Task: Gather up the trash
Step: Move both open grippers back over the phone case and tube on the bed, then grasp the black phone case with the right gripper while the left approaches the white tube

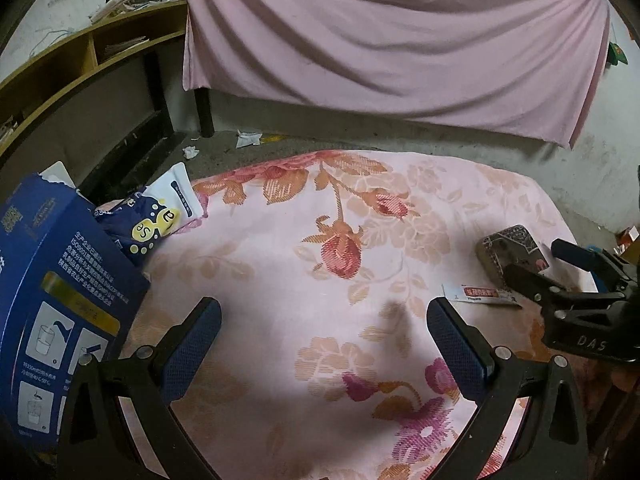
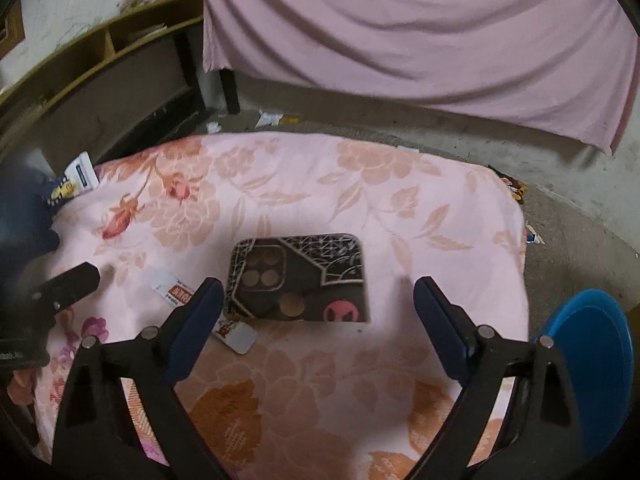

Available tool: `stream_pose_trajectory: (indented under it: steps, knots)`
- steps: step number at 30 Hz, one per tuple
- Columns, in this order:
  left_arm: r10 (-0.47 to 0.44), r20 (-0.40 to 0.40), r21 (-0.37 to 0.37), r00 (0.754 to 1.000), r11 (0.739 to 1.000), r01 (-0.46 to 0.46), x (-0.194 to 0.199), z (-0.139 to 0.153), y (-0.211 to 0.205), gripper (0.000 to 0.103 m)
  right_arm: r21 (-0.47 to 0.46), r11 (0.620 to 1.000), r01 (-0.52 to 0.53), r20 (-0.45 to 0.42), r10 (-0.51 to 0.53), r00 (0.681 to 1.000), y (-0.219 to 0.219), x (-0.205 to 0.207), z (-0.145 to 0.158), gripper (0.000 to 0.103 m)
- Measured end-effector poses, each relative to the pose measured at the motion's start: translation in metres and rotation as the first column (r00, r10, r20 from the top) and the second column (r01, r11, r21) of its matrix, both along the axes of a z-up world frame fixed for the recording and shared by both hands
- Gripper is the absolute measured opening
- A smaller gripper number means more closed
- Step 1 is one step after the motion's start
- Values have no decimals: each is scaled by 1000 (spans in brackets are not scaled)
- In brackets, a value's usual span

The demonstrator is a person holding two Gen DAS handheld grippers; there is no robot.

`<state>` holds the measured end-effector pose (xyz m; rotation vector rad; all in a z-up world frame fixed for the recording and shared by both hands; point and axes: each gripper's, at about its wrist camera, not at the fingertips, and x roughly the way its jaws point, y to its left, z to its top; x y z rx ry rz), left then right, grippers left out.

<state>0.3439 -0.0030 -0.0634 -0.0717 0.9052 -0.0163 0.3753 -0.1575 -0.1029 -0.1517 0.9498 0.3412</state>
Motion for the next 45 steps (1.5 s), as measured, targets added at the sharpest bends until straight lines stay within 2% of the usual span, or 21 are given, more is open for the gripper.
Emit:
stream_pose_trajectory:
  steps: [7, 12, 15, 19, 21, 25, 27, 31, 36, 38, 40, 43, 45]
  knots:
    - [-4, -7, 4, 1000, 1000, 4, 0, 2, 1, 101, -25, 999, -30, -46, 29, 999, 8, 9, -9, 103]
    - [-32, -11, 24, 999, 999, 33, 5, 1, -6, 100, 0, 1000, -16, -45, 16, 999, -1, 9, -6, 100]
    - [-75, -6, 41, 997, 996, 75, 6, 0, -14, 100, 14, 1000, 0, -41, 0, 999, -12, 6, -3, 100]
    - [-178, 8, 67, 984, 982, 177, 10, -1, -28, 100, 26, 999, 32, -28, -31, 999, -35, 0, 2, 100]
    - [-254, 5, 106, 967, 962, 252, 12, -4, -42, 100, 19, 999, 47, -14, -47, 999, -46, -5, 7, 100]
    - [-392, -16, 189, 920, 902, 387, 15, -12, -69, 100, 30, 998, 61, 2, -61, 998, -65, -14, 12, 100]
    - [-466, -26, 227, 884, 859, 459, 18, -17, -85, 98, 29, 997, 67, 5, -68, 998, -70, -15, 11, 100]
    - [-550, -38, 262, 834, 800, 540, 24, -23, -101, 86, 58, 995, 78, 7, -79, 997, -83, -22, 11, 100]
    - [-625, -69, 244, 778, 745, 620, 28, -30, -111, 56, 81, 994, 72, 7, -72, 997, -88, -24, 12, 100]
    - [-644, -80, 220, 761, 733, 644, 27, -31, -113, 37, 88, 994, 68, 9, -69, 998, -88, -26, 13, 100]
    - [-655, -91, 194, 750, 727, 659, 25, -30, -115, 28, 100, 993, 63, 10, -64, 998, -85, -29, 14, 100]
    - [-663, -103, 202, 741, 716, 669, 23, -31, -124, 17, 108, 993, 55, 13, -57, 998, -84, -32, 16, 100]
    - [-679, -114, 228, 726, 693, 684, 21, -31, -131, 10, 115, 992, 51, 15, -53, 998, -84, -33, 16, 100]
